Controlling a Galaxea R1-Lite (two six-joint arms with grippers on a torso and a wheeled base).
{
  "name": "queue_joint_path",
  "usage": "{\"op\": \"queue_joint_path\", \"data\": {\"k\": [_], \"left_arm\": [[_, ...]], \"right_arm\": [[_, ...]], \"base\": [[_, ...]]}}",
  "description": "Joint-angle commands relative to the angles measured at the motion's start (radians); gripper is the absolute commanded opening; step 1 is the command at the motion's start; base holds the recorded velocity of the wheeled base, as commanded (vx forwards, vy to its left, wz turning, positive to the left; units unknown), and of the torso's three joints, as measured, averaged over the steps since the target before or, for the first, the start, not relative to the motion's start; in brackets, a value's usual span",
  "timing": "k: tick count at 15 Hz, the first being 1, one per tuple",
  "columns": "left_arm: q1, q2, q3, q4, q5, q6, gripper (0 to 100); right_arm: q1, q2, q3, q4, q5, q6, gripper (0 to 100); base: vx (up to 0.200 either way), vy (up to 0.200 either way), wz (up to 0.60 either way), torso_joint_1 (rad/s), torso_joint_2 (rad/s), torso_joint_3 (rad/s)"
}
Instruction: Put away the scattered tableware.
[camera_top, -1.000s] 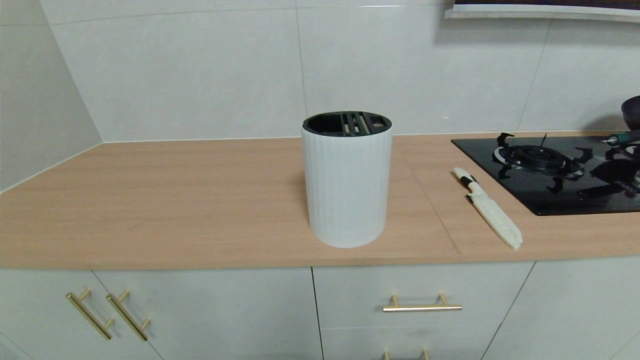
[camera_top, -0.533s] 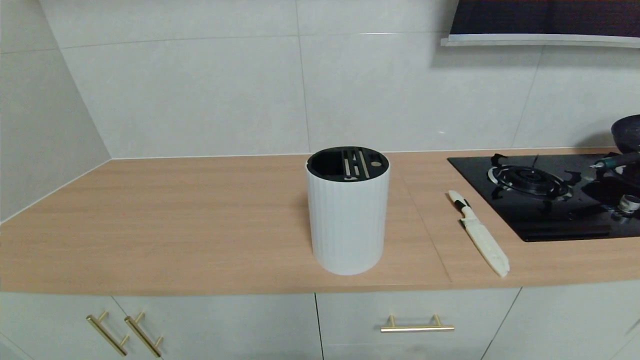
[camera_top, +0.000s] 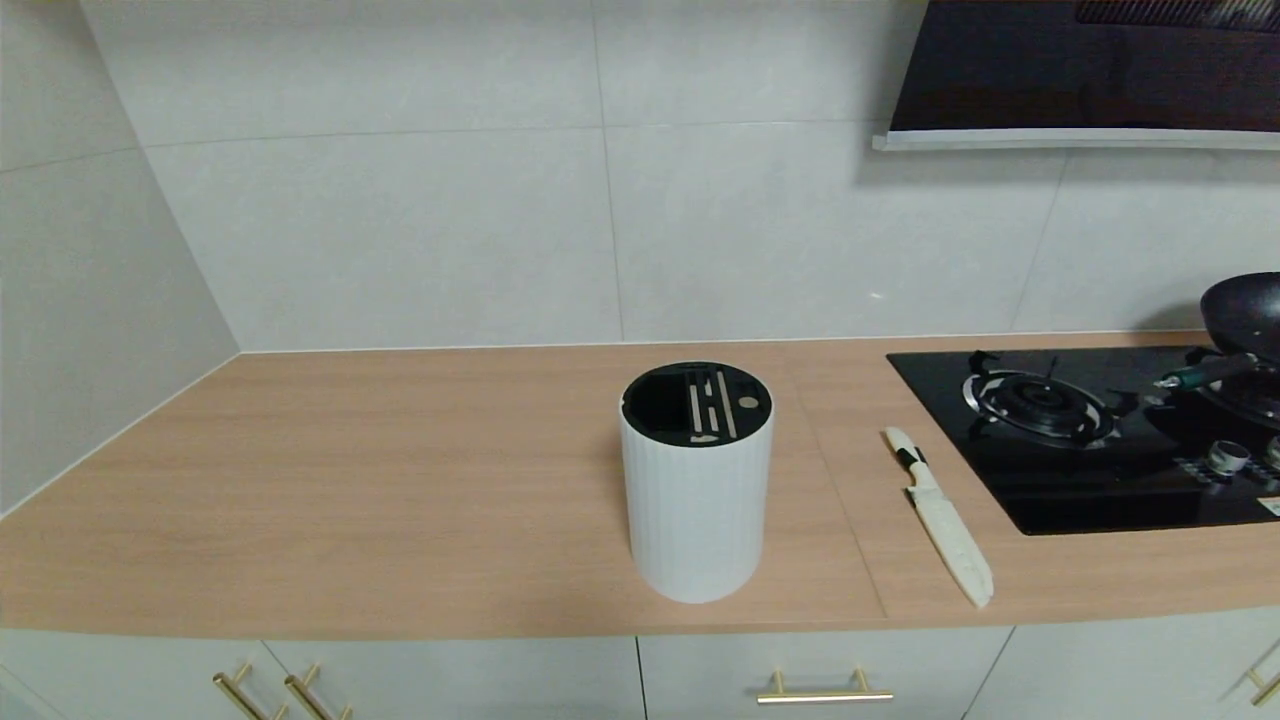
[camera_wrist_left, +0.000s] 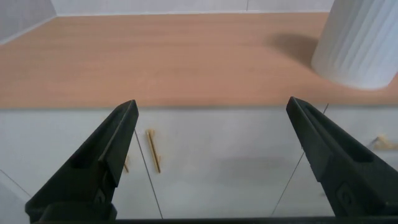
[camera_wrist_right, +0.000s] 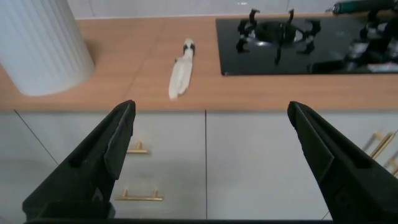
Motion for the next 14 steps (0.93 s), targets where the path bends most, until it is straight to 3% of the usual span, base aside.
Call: {"op": "queue_joint_path", "data": {"k": [1,10,12,14], "left_arm": [[0.000,0.000,0.000,0.000,0.000,0.000,100],[0.000,0.000,0.001,0.000,0.000,0.000,100],[0.000,0.000,0.001,0.000,0.000,0.000,100],[0.000,0.000,0.000,0.000,0.000,-0.002,100]], "right_arm": [[0.000,0.001,0.000,0.000,0.000,0.000,100],[0.000,0.001,0.000,0.000,0.000,0.000,100],[0.000,0.001,0.000,0.000,0.000,0.000,100],[-0.001,0.001,0.000,0.000,0.000,0.000,100]], "base": [[0.000,0.000,0.00,0.271,-0.58,-0.320],[0.000,0.000,0.00,0.223,-0.47,-0.254],[0.000,0.000,0.00,0.066,-0.13,-0.056],[0.200,0.000,0.00,0.019,-0.03,-0.014]]}}
